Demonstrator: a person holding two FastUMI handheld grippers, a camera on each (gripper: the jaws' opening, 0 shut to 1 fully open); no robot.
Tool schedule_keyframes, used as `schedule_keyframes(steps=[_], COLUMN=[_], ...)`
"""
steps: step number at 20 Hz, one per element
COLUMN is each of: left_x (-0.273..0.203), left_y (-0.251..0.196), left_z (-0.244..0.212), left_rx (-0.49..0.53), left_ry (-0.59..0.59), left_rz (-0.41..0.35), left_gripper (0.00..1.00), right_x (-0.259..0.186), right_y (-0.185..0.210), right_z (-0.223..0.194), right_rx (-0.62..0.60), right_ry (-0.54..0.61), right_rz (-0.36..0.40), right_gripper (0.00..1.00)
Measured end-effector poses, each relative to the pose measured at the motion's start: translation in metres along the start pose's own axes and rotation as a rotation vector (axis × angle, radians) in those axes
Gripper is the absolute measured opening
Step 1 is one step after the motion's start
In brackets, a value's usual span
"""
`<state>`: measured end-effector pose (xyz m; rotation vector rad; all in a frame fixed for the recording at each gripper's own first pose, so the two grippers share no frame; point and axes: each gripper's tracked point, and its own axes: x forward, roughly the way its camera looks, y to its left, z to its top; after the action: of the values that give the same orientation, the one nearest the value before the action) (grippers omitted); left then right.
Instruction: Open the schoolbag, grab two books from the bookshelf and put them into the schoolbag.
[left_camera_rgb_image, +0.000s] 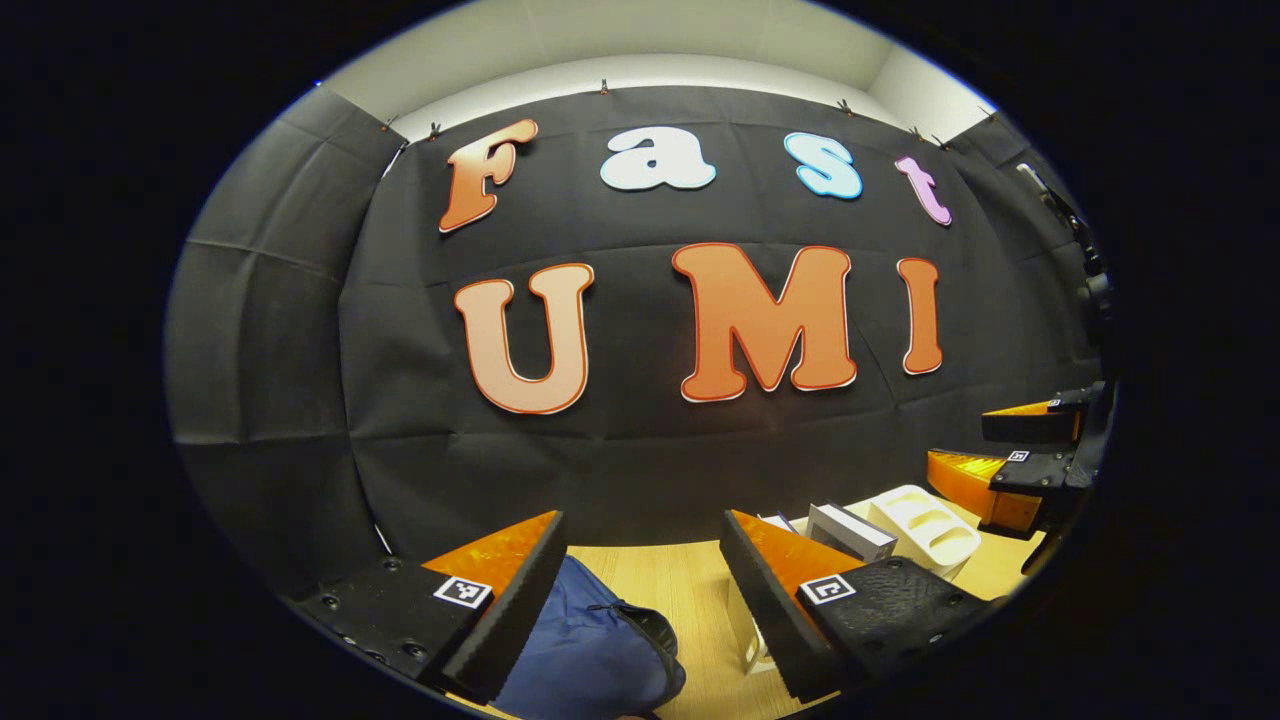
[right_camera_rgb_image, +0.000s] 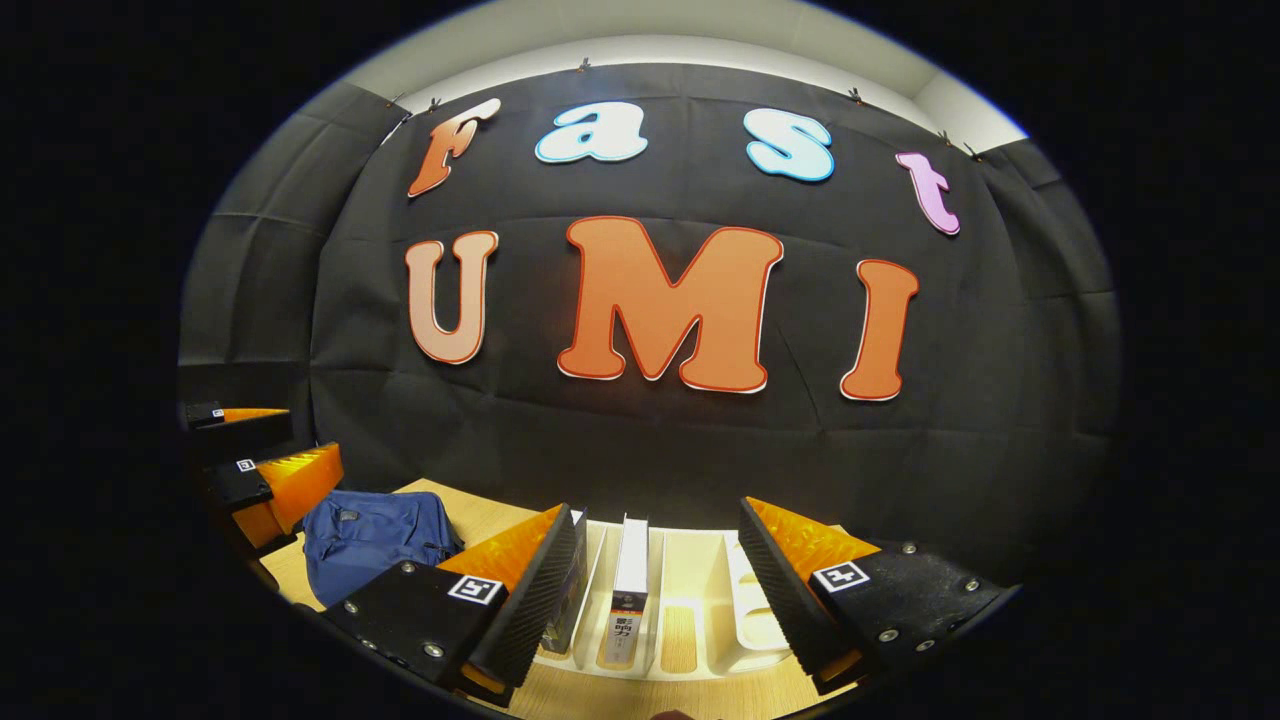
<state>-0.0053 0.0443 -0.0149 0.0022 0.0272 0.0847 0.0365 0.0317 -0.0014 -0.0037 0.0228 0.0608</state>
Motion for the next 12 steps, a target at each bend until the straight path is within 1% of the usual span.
schedule_keyframes(steps=[3, 5, 9, 12], left_x=[0.000, 0.000, -0.005, -0.007], left_y=[0.002, 0.000, -0.002, 0.004], left_z=[-0.010, -0.025, -0.074, -0.118], left_rx=[0.006, 0.037, 0.129, 0.239], left_ry=[0.026, 0.045, 0.144, 0.224], left_rz=[-0.012, -0.025, -0.039, -0.037], left_gripper=[0.96, 0.96, 0.96, 0.96], right_x=[-0.001, -0.004, -0.006, -0.009], right_y=[-0.003, -0.007, -0.017, -0.028], right_z=[-0.003, -0.006, -0.017, -0.026], right_rx=[-0.008, -0.010, -0.013, -0.020], right_ry=[0.005, 0.013, 0.035, 0.052], right_rz=[-0.004, -0.010, -0.026, -0.044], right_gripper=[0.97, 0.97, 0.97, 0.97])
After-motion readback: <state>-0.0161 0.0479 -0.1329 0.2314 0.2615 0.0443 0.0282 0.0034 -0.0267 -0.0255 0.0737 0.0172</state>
